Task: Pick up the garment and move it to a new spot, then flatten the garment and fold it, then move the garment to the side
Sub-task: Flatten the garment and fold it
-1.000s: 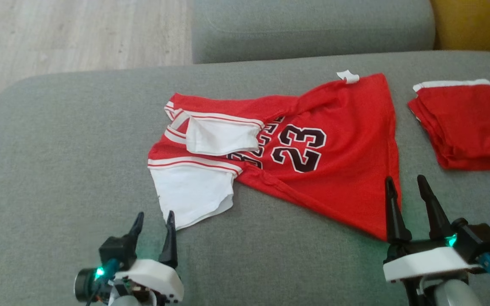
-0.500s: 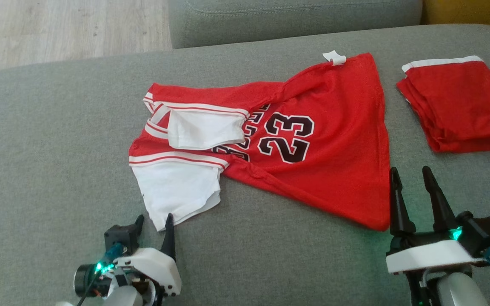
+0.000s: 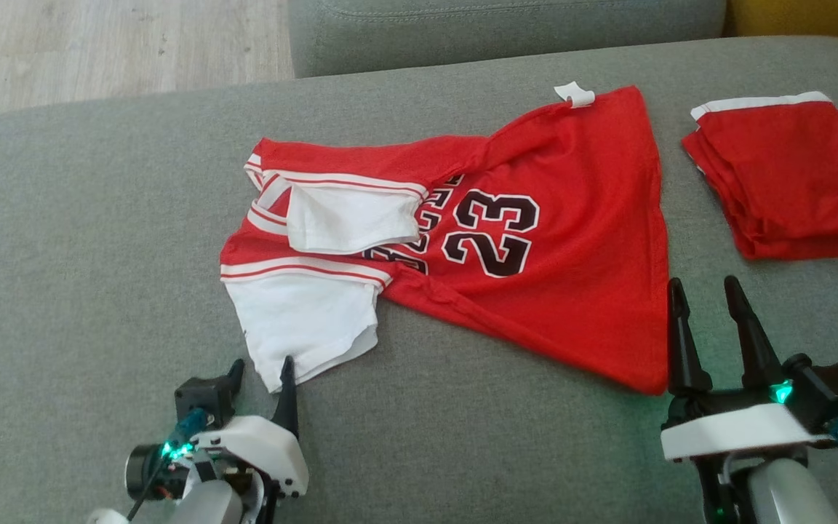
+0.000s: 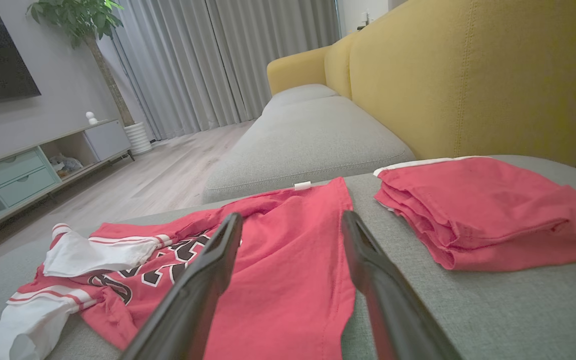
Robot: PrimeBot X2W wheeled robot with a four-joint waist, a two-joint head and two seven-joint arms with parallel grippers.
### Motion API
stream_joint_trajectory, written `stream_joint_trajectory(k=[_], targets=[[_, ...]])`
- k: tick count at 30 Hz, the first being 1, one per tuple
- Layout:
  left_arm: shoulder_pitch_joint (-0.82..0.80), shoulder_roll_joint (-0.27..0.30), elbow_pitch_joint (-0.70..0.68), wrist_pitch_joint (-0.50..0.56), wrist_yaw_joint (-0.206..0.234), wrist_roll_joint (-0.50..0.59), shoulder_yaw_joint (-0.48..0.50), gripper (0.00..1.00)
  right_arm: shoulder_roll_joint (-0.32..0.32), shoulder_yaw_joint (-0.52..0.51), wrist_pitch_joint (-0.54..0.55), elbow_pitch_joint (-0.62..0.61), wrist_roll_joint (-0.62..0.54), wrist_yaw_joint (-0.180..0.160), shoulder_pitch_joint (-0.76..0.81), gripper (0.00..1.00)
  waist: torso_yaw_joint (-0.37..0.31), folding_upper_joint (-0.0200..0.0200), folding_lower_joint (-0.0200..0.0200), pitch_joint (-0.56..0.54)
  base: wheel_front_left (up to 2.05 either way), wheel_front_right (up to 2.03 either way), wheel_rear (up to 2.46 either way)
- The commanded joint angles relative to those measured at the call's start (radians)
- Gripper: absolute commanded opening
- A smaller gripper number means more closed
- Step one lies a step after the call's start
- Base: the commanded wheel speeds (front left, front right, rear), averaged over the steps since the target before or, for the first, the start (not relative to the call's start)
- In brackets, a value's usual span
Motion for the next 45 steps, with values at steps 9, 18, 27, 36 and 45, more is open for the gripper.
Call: stream_joint_trajectory(k=[9, 18, 27, 36, 45], targets=[[-0.028, 0.019, 0.010, 0.027, -0.008, -0.015, 0.007, 0.00, -0.005, 0.023, -0.011, -0.028, 0.007, 0.007, -0.035, 1.00, 0.002, 0.0000, -0.0001, 0.000, 0.00, 0.00, 0.00], [-0.033, 0.027, -0.086, -0.086, 0.003, -0.026, 0.037, 0.00, -0.005, 0.005, 0.040, 0.090, -0.004, 0.007, -0.013, 1.00, 0.004, 0.0000, -0.0001, -0.029, 0.00, 0.00, 0.00], [-0.042, 0.034, -0.236, -0.202, 0.018, -0.005, 0.076, 0.00, -0.005, 0.008, 0.161, 0.222, 0.029, 0.007, -0.008, 1.00, 0.010, 0.0000, -0.0001, -0.036, 0.00, 0.00, 0.00], [-0.010, 0.022, -0.376, -0.216, 0.028, 0.043, 0.134, 0.00, -0.005, 0.084, 0.255, 0.282, 0.049, 0.007, -0.009, 1.00, 0.017, 0.0000, -0.0001, -0.027, 0.00, 0.00, 0.00], [0.009, 0.007, -0.372, -0.216, 0.008, 0.068, 0.151, 0.00, -0.005, 0.117, 0.280, 0.267, 0.042, 0.007, -0.016, 0.00, 0.020, 0.0000, -0.0001, -0.025, 0.00, 0.00, 0.00]])
